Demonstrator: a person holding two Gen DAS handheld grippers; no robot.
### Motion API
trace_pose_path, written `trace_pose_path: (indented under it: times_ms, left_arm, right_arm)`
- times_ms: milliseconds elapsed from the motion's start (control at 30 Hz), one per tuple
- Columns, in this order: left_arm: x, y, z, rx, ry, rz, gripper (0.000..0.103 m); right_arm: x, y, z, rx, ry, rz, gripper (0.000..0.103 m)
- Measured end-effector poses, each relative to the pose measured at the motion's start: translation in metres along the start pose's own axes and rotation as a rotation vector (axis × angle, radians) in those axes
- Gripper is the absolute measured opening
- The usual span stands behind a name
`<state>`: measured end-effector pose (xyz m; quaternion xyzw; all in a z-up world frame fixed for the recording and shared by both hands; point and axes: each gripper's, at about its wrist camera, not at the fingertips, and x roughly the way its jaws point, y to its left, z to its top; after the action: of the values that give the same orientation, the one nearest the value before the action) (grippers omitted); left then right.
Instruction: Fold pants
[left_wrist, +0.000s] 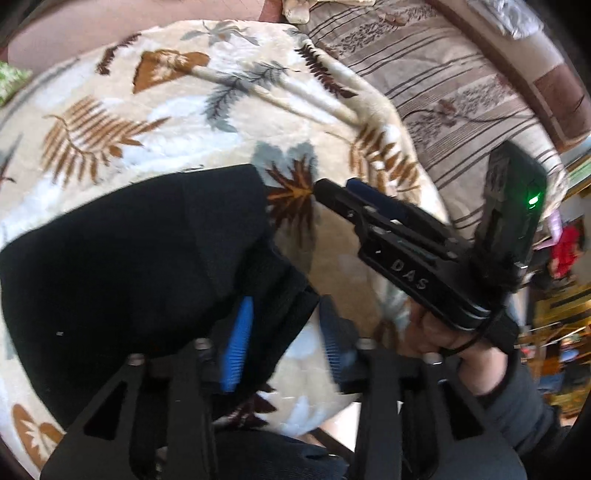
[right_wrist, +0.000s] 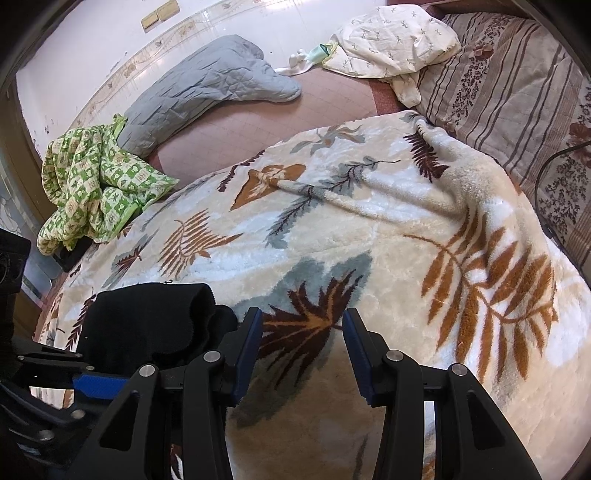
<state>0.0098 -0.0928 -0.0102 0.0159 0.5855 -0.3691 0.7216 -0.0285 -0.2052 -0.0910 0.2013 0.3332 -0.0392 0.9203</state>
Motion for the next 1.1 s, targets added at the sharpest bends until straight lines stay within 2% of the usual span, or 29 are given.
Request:
trace_pose_path:
  times_ms: [67,133,267,367,400,433,467,500,533,600,633,700,733,800,933,1000,1033,1067,1100]
  left_arm:
    - [-0.009,0.001,-0.003,-0.001,-0.033,-0.067,0.042]
    - [-0.031,0.005,-0.012,0.008,-0.107,-0.130,0.042]
    - [-0.093,0.040,-0.033,-0.031,-0.298,-0.103,0.042]
    - [-0.124,0.069,-0.059,-0.064,-0.406,-0.011,0.041]
    - [-0.127,0.078,-0.072,-0.071,-0.423,-0.005,0.040]
    - [-0.126,0.082,-0.079,-0.070,-0.421,-0.011,0.036]
    - [-0.122,0.085,-0.086,-0.066,-0.414,-0.009,0.022]
    - [-0.112,0.087,-0.093,-0.048,-0.392,0.002,0.013]
    - [-0.105,0.088,-0.097,-0.039,-0.374,0.010,0.010]
    - [-0.090,0.096,-0.100,-0.054,-0.334,0.026,0.007]
    - [-0.077,0.103,-0.099,-0.082,-0.310,0.030,0.006]
    - [-0.053,0.117,-0.095,-0.116,-0.266,0.066,0.001]
    - [-0.047,0.123,-0.095,-0.133,-0.276,0.045,0.001]
    - [-0.046,0.129,-0.094,-0.177,-0.302,0.008,0.001]
    - [-0.056,0.121,-0.091,-0.135,-0.294,0.017,0.001]
    - [-0.069,0.117,-0.091,-0.107,-0.324,0.020,0.001]
    - [-0.080,0.114,-0.088,-0.088,-0.365,0.022,0.001]
    - [-0.087,0.115,-0.085,-0.082,-0.396,0.020,0.001]
    - [-0.097,0.118,-0.077,-0.096,-0.436,0.029,0.001]
  right_arm:
    - [-0.001,0.000,0.000,0.001,-0.003,-0.001,0.046]
    - [-0.003,0.001,0.002,-0.003,-0.012,0.001,0.046]
    - [-0.017,0.011,0.005,-0.044,-0.066,0.058,0.046]
    - [-0.037,0.032,0.008,-0.139,-0.122,0.214,0.046]
    - [-0.043,0.043,0.006,-0.194,-0.120,0.308,0.045]
    - [-0.046,0.053,0.003,-0.240,-0.101,0.390,0.044]
    - [-0.048,0.062,-0.001,-0.283,-0.070,0.462,0.041]
    - [-0.048,0.071,-0.005,-0.323,-0.041,0.513,0.028]
    - [-0.046,0.077,-0.008,-0.350,-0.019,0.526,0.021]
    - [-0.034,0.092,-0.019,-0.416,0.053,0.483,0.021]
    - [-0.021,0.094,-0.024,-0.428,0.103,0.411,0.020]
    - [0.004,0.091,-0.032,-0.431,0.210,0.303,0.009]
    - [0.015,0.085,-0.036,-0.427,0.238,0.283,0.008]
    - [0.017,0.080,-0.033,-0.381,0.253,0.301,0.008]
    - [0.016,0.080,-0.032,-0.383,0.241,0.311,0.008]
    - [0.011,0.078,-0.027,-0.371,0.232,0.334,0.008]
    - [0.005,0.077,-0.025,-0.372,0.214,0.341,0.010]
    - [-0.005,0.078,-0.017,-0.379,0.138,0.342,0.017]
    - [-0.011,0.080,-0.010,-0.377,0.084,0.339,0.018]
